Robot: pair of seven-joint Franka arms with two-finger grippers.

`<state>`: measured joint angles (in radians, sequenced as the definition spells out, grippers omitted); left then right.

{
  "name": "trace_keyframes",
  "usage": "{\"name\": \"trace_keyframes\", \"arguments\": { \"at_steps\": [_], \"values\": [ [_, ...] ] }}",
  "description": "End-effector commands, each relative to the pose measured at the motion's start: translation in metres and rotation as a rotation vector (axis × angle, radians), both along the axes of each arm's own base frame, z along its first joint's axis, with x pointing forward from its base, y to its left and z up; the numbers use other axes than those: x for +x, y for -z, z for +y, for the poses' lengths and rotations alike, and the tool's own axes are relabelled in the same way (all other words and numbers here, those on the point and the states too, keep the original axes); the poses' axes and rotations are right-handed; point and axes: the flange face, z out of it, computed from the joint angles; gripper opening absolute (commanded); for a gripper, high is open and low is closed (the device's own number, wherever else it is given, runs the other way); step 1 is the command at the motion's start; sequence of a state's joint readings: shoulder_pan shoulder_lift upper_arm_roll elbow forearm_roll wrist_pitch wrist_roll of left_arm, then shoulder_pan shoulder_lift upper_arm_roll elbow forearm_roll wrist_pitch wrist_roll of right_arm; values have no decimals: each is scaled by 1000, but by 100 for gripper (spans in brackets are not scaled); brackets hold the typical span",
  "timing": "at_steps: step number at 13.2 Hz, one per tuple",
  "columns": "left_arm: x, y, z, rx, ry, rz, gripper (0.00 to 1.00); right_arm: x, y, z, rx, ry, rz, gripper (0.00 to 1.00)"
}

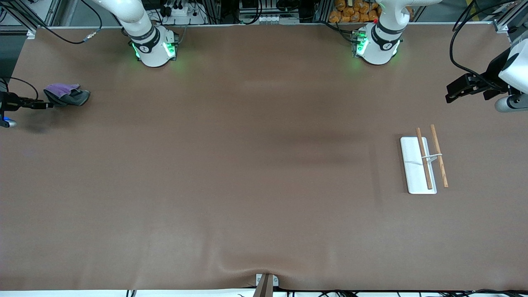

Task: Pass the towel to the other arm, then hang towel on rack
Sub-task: 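Close the right gripper on the towel edge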

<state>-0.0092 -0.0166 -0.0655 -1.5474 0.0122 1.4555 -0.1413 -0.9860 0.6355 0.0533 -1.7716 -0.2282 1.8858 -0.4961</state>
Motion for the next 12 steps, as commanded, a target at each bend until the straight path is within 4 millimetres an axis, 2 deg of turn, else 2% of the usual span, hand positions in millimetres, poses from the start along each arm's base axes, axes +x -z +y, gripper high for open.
{"name": "trace_keyframes", "arguments": {
  "at_steps": [1,2,5,6,7,8,12],
  "values": [
    [1,1,4,20,12,-7,100,-10,-4,2,21,-10,22,42],
    [1,1,3,19,14,-7,100,-13,-4,2,28,-6,29,39],
    [0,1,7,20,8,-6,100,-13,-7,1,47,-41,19,14],
    [1,3,9,20,5,-3,100,-13,-7,1,52,-50,16,12],
    [1,4,9,21,5,0,100,-13,-7,1,56,-50,19,3],
    [1,7,7,21,8,6,100,-13,-8,1,60,-51,22,0],
    [1,8,5,21,12,8,100,-5,-15,4,66,-61,32,0]
  ]
}}
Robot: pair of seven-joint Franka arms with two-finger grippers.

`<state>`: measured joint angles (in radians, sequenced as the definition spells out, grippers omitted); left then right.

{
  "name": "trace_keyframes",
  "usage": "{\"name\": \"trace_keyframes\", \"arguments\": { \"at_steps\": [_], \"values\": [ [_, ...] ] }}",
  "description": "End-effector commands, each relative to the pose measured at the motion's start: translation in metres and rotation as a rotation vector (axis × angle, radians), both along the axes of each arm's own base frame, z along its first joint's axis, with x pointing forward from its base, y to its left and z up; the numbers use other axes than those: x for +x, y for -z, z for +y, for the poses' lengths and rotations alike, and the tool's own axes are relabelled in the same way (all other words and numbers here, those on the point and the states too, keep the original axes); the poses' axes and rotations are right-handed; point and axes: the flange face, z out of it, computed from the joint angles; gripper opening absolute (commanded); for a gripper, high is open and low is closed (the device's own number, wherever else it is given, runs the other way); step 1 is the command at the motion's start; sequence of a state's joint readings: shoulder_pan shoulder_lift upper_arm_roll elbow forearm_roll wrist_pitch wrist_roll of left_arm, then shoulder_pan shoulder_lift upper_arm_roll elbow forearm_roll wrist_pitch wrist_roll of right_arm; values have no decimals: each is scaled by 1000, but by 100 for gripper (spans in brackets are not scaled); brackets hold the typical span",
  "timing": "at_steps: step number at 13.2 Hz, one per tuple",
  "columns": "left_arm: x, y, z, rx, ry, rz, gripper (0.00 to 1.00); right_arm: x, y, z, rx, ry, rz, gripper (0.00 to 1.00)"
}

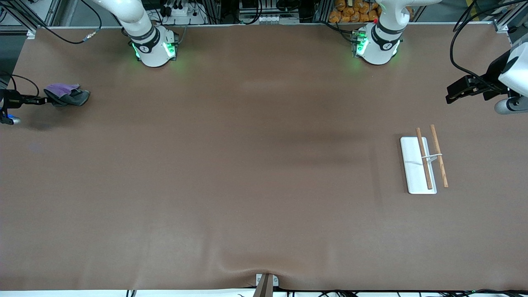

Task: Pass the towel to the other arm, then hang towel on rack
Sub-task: 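Close the right gripper on the towel edge, then lift the towel with the right gripper while the left gripper approaches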

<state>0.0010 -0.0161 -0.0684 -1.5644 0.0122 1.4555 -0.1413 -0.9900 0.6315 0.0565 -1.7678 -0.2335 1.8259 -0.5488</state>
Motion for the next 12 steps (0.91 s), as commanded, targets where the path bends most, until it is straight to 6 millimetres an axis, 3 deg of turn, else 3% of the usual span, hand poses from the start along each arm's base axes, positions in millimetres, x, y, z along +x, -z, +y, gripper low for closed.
{"name": "trace_keyframes", "arguments": {
  "at_steps": [1,6,8,12],
  "values": [
    [1,0,1,20,18,-9,100,4,-16,2,16,-24,16,0],
    [1,1,1,20,18,-8,100,43,-57,10,26,-58,66,0],
    [0,1,3,20,17,-6,100,61,-71,29,28,-82,93,0],
    [1,0,4,20,15,-8,100,99,-130,86,3,-76,180,0]
  ]
}}
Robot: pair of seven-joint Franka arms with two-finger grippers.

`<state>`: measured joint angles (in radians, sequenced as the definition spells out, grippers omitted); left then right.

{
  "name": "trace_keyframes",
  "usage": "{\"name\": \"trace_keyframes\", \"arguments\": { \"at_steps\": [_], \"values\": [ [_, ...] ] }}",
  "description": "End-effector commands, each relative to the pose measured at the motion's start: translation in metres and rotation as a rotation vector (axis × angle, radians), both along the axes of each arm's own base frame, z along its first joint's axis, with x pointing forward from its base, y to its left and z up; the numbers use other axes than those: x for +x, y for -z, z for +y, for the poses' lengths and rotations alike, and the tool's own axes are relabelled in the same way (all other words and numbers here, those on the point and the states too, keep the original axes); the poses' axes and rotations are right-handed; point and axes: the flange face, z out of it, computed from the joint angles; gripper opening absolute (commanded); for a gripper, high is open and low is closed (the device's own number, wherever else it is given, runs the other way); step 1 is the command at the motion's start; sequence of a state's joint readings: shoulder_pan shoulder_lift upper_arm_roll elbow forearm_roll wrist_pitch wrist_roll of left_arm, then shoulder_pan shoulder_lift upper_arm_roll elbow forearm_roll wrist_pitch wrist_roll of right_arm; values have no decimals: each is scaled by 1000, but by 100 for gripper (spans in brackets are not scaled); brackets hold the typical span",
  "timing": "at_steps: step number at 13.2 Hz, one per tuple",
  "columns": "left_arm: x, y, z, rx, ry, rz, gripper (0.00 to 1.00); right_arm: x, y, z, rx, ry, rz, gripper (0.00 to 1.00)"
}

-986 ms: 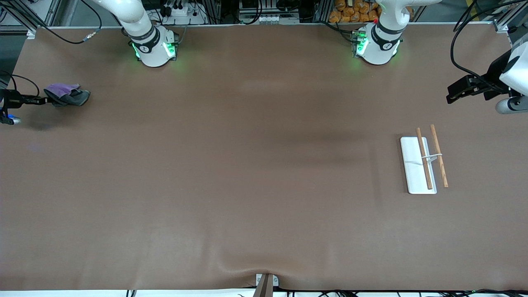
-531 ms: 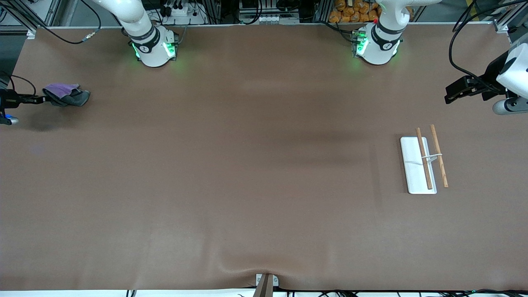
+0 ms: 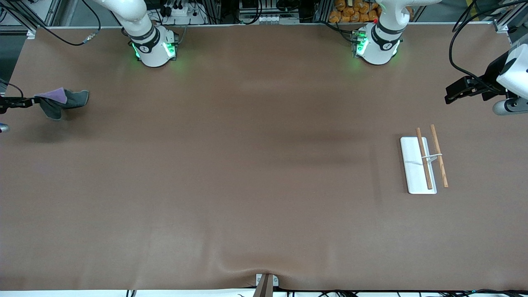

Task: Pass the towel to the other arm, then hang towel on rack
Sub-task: 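Lift the towel with the right gripper while the left gripper approaches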

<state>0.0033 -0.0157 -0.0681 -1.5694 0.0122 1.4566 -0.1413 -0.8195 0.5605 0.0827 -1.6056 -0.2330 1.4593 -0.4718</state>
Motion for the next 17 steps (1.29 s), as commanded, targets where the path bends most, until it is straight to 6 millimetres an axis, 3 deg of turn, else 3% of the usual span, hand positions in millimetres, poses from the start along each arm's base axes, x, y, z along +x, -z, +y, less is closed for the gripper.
{"name": "trace_keyframes", "arguments": {
  "at_steps": [1,4,7,12,14,17],
  "values": [
    [0,-1,2,20,18,-9,100,20,-42,42,-20,1,47,0],
    [6,7,1,18,17,-1,100,45,-74,88,-47,16,82,0],
    [30,26,1,10,16,-36,100,71,-110,143,-70,38,125,0],
    [61,65,-10,-3,21,-53,100,99,-134,237,-64,137,182,0],
    [67,77,-30,-8,47,-45,100,109,-141,282,-64,179,218,0],
    [75,107,-68,-14,32,-18,100,123,-150,334,-42,279,264,0]
  ]
}}
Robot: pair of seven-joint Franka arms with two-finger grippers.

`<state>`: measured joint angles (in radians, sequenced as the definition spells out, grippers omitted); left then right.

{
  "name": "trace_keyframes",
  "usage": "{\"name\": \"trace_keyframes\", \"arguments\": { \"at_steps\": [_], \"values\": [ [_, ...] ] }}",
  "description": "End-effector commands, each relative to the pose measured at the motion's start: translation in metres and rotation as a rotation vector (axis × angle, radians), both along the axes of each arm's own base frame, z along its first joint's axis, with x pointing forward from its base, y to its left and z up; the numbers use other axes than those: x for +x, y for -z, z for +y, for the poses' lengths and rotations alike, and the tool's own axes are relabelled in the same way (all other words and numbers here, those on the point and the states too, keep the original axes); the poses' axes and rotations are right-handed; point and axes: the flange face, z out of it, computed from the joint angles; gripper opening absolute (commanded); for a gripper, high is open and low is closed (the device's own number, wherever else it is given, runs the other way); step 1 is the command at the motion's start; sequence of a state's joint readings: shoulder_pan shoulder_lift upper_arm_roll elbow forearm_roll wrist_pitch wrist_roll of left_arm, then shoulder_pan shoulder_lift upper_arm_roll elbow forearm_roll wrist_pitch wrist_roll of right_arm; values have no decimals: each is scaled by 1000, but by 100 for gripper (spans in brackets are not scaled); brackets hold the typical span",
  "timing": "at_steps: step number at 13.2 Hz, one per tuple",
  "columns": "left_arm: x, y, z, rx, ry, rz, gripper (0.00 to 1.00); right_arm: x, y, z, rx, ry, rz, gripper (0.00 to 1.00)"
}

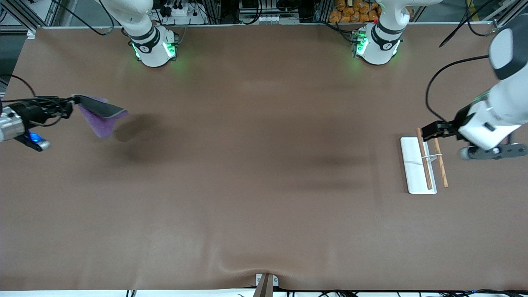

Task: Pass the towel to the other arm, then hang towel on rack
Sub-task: 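Lift the towel with the right gripper while the left gripper approaches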

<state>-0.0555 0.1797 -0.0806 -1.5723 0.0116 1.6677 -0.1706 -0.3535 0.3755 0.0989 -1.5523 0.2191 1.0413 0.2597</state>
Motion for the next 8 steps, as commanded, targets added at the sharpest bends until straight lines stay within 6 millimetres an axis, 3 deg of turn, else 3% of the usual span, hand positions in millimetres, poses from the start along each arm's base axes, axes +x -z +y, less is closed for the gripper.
{"name": "trace_keyframes", "arguments": {
  "at_steps": [1,4,8],
  "values": [
    [9,16,-40,0,-30,-17,100,10,-20,49,-31,72,35,0],
    [12,38,-80,0,-115,-13,100,21,-39,120,-58,71,45,0],
    [16,45,-120,-21,-193,-37,100,32,-64,200,-102,141,56,0]
  ]
}}
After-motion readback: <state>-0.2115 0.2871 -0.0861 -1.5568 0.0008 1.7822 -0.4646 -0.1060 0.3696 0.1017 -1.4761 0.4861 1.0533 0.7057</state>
